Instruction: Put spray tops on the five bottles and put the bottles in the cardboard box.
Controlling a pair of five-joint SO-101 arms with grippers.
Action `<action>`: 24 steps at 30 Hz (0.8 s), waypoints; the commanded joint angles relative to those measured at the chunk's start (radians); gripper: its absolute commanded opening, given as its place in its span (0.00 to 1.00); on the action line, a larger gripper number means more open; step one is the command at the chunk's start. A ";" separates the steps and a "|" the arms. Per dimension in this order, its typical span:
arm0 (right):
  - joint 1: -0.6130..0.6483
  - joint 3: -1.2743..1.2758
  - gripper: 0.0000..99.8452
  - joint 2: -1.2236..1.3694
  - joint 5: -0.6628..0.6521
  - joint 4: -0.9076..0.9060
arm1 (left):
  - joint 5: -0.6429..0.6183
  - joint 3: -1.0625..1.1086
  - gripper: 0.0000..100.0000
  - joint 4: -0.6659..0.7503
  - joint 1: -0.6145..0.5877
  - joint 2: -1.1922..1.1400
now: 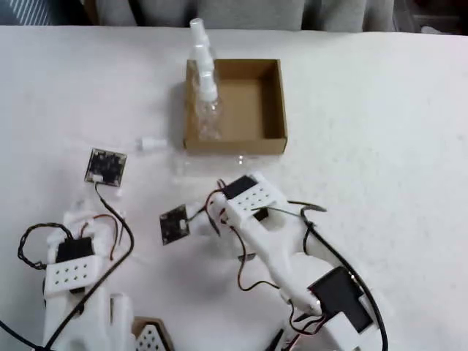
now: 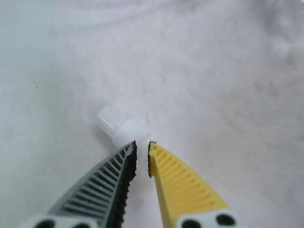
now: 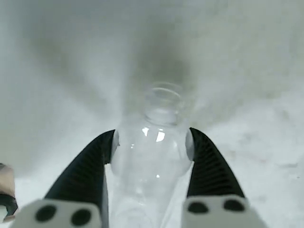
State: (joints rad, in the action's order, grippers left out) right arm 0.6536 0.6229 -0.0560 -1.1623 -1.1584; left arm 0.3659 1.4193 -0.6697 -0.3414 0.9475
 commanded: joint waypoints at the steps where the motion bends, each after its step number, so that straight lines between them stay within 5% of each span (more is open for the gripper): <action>1: -0.062 -0.106 0.02 -0.053 0.143 -0.041 | 0.012 -0.025 0.06 0.003 -0.007 -0.002; 13: -0.608 -0.173 0.02 -0.173 0.506 -0.077 | 0.012 -0.025 0.06 0.005 -0.007 -0.002; 24: -1.196 -0.176 0.02 -0.077 0.525 0.090 | 0.012 -0.025 0.06 0.005 -0.007 -0.002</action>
State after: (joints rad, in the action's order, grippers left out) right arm -0.4342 0.4925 -0.1358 -0.6421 -1.1155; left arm 0.3659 1.4193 -0.6697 -0.3414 0.9475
